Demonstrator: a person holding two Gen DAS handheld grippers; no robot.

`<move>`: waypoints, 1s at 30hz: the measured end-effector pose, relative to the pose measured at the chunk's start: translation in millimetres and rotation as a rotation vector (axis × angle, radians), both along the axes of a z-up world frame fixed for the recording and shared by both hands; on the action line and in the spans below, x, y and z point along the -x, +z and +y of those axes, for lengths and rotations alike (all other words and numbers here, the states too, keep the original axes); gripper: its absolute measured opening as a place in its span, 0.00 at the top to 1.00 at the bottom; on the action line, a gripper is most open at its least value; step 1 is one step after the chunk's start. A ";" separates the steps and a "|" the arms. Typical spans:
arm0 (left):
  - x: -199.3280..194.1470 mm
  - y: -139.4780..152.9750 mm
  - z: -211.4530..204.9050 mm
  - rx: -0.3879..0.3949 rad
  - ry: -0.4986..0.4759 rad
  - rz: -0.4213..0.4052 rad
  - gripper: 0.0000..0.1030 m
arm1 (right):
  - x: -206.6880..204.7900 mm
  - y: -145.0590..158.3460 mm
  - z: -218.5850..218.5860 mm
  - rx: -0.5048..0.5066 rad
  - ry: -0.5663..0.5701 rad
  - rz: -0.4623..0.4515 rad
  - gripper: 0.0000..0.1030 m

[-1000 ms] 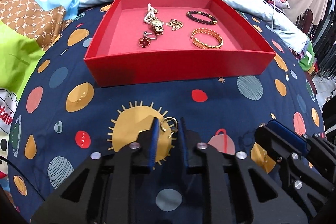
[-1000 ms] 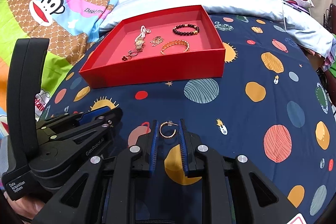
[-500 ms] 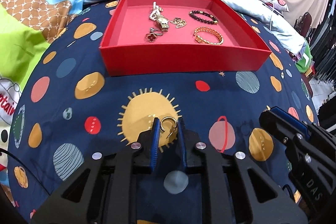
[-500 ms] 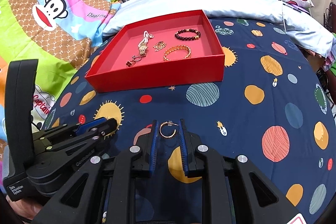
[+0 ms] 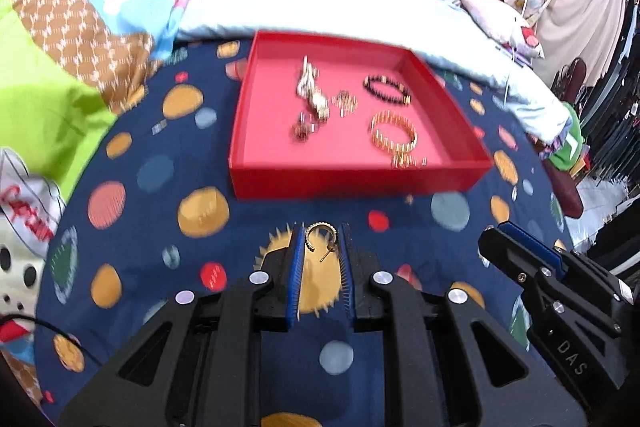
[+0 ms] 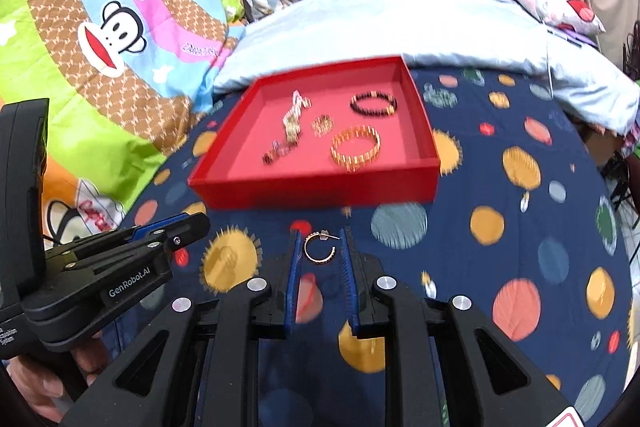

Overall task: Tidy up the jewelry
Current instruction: 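Carry both hoop earrings over the red tray with both grippers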

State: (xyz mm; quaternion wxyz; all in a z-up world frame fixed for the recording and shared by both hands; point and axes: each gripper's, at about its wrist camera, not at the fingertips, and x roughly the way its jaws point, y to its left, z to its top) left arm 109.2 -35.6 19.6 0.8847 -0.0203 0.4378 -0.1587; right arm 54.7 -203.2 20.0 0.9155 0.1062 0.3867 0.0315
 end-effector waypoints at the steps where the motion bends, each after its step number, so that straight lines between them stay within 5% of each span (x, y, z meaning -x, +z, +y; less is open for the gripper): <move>1: -2.9 4.6 0.1 0.002 0.002 -0.012 0.84 | -4.4 6.8 -0.6 0.005 0.002 -0.016 0.83; 12: -43.1 43.5 -6.3 0.013 0.017 -0.106 0.84 | -48.8 37.8 -8.8 0.034 -0.001 -0.100 0.83; 30: -130.5 23.0 -24.9 -0.020 0.035 -0.096 0.84 | -157.0 4.3 -28.2 0.050 -0.035 -0.037 0.83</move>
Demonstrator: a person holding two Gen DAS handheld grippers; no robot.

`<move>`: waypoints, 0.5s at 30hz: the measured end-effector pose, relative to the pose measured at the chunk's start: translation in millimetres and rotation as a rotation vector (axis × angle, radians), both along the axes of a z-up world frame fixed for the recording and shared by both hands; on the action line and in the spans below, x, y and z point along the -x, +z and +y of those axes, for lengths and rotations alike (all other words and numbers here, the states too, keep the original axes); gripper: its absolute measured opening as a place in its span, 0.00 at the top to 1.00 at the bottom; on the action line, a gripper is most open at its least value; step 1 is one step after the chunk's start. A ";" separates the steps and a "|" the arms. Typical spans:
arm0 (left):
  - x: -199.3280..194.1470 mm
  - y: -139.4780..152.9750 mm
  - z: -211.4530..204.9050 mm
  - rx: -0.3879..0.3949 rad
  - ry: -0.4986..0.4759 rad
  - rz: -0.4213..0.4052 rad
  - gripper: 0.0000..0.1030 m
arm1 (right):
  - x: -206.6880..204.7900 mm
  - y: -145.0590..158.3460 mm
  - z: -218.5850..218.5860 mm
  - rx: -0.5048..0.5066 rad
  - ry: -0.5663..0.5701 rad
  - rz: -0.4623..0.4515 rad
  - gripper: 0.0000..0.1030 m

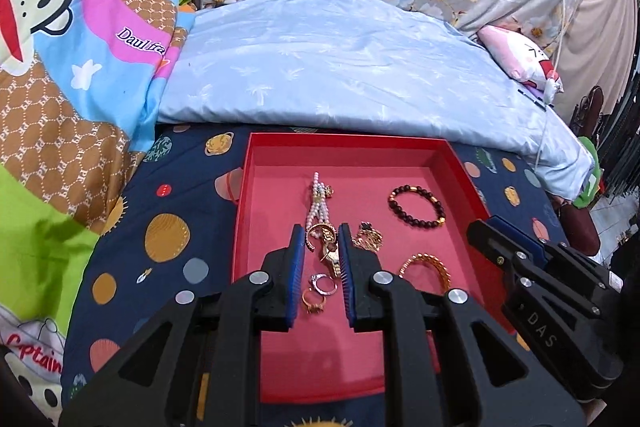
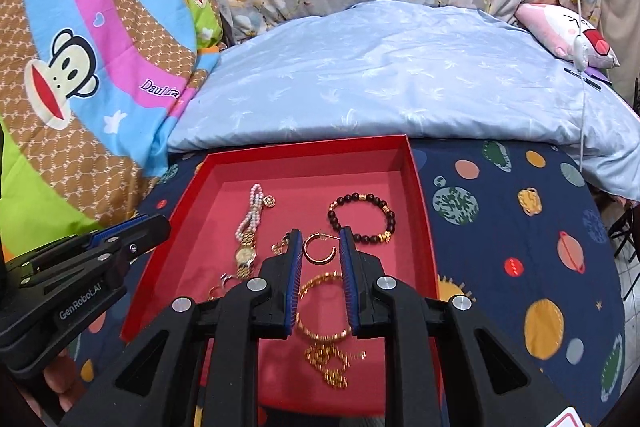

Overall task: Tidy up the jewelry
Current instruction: 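Carry both hoop earrings over the red tray with both grippers, then open both grippers to drop the earrings into the tray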

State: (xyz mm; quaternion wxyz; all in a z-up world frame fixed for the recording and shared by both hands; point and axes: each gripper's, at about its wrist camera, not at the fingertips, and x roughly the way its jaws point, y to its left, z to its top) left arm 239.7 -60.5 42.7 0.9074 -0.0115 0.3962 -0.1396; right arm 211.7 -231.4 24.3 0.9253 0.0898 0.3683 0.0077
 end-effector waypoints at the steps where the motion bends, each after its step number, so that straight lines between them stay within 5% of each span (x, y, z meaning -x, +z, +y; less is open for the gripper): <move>1: -3.0 -1.7 -0.7 -0.003 0.000 0.002 0.84 | -3.2 -2.1 0.6 -0.001 0.001 0.003 0.83; 15: -29.3 -21.3 -6.2 -0.018 0.010 0.026 0.84 | -27.9 -22.1 1.4 0.005 0.010 0.031 0.83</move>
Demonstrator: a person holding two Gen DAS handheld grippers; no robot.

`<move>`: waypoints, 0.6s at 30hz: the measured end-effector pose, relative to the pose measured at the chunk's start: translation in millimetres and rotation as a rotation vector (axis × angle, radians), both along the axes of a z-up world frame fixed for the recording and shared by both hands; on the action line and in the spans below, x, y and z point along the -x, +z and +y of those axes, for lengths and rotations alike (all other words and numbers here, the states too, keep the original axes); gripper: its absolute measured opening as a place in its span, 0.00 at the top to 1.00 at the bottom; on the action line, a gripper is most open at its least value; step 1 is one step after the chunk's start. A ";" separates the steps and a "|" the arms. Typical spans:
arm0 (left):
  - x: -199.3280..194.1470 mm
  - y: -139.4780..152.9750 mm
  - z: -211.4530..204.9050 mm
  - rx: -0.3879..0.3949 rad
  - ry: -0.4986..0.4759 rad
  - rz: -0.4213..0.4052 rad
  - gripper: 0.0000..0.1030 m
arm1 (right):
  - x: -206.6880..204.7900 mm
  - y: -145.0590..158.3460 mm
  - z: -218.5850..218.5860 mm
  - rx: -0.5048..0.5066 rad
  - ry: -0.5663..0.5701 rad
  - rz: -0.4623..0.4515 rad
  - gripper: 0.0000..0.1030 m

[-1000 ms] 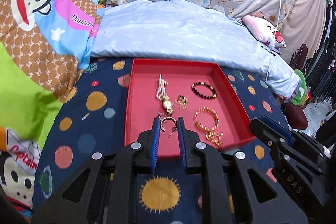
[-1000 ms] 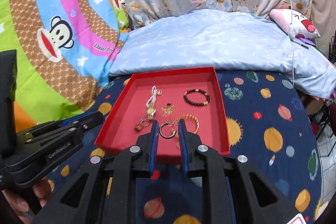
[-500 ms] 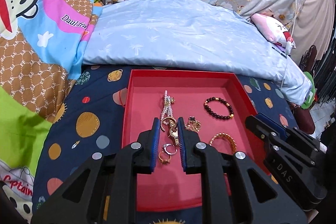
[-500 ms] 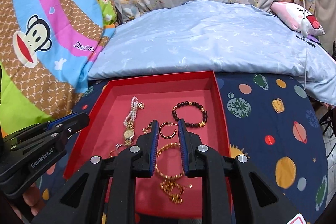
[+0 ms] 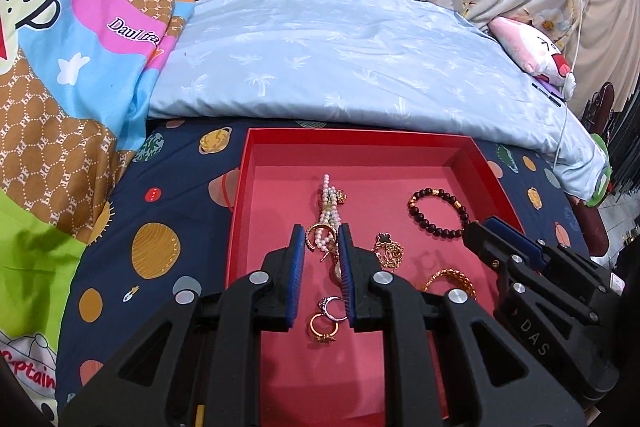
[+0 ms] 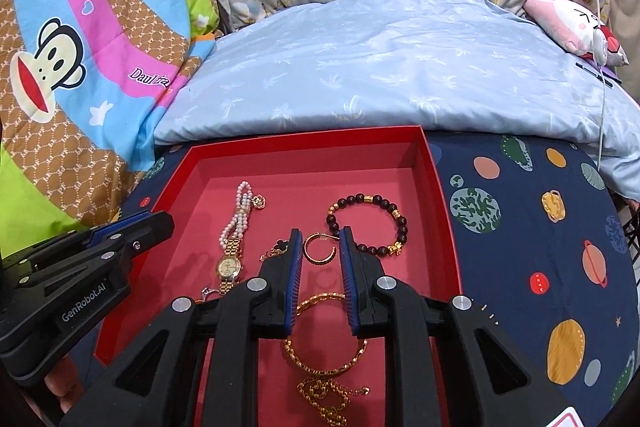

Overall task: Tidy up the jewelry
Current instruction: 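Open both grippers to drop the earrings into the tray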

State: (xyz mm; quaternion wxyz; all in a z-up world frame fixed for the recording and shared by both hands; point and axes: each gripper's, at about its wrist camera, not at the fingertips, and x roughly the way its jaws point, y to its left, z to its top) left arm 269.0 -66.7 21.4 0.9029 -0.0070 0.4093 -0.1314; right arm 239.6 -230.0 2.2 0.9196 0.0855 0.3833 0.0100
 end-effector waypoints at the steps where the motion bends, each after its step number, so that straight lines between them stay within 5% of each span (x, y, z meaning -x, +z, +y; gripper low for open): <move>1: -0.7 -0.6 -0.6 0.000 -0.001 0.000 0.84 | -1.1 -0.6 -0.3 -0.001 0.000 0.001 0.83; 18: -12.7 -9.5 -4.0 -0.016 0.004 0.004 0.84 | -10.5 -6.9 3.3 0.004 0.006 0.010 0.83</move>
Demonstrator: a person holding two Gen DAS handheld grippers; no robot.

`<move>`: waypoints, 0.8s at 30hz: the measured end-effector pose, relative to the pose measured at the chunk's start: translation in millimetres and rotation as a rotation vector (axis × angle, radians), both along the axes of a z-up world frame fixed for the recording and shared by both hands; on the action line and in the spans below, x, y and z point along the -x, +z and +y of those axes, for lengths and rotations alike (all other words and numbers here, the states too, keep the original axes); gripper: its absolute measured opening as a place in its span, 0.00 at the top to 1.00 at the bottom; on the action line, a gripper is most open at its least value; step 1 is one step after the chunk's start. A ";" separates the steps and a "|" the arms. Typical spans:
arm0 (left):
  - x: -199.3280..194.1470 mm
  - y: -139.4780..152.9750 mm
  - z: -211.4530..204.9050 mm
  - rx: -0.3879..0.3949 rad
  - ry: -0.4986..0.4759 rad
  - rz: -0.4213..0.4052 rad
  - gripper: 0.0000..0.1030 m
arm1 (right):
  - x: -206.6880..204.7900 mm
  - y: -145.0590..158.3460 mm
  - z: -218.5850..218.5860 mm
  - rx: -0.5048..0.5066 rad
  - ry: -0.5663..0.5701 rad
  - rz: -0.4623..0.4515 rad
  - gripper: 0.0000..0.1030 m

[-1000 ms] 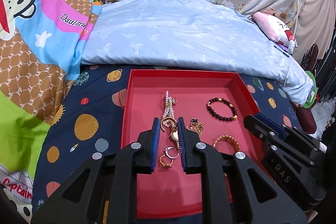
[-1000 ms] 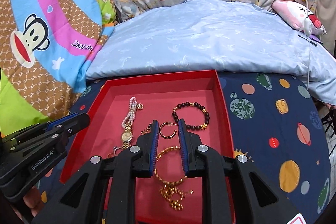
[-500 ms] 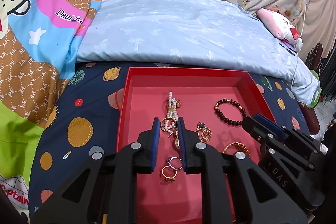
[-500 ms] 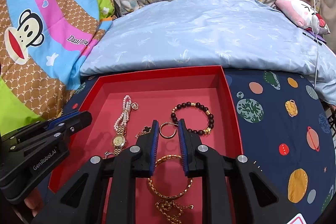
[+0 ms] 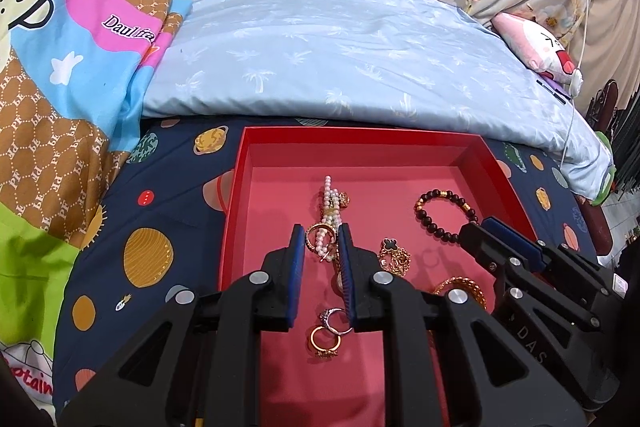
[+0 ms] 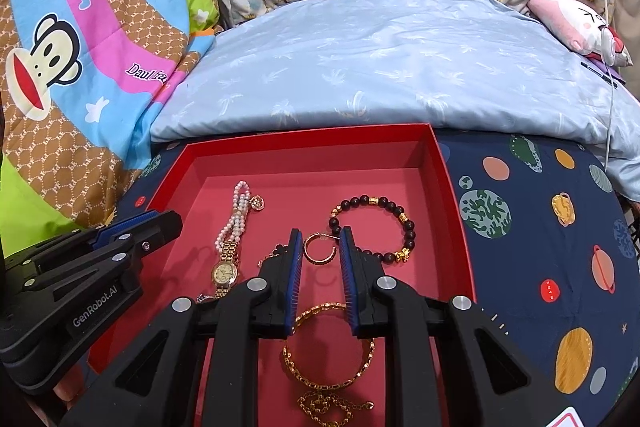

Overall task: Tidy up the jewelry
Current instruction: 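Open both grippers to drop the earrings into the tray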

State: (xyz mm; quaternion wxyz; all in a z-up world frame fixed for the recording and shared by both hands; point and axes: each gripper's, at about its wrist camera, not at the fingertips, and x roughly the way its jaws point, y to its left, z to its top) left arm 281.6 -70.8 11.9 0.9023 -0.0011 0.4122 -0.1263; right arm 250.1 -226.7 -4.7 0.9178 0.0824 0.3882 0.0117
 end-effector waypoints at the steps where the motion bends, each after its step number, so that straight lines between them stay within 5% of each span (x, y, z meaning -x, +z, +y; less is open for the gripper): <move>1: -0.4 -0.1 -0.3 -0.002 0.000 -0.002 0.84 | -0.6 -0.5 0.2 0.000 0.000 0.001 0.83; 24: -7.7 -5.7 -3.7 -0.041 0.024 -0.002 0.84 | -6.8 -5.9 3.5 0.019 -0.007 0.003 0.81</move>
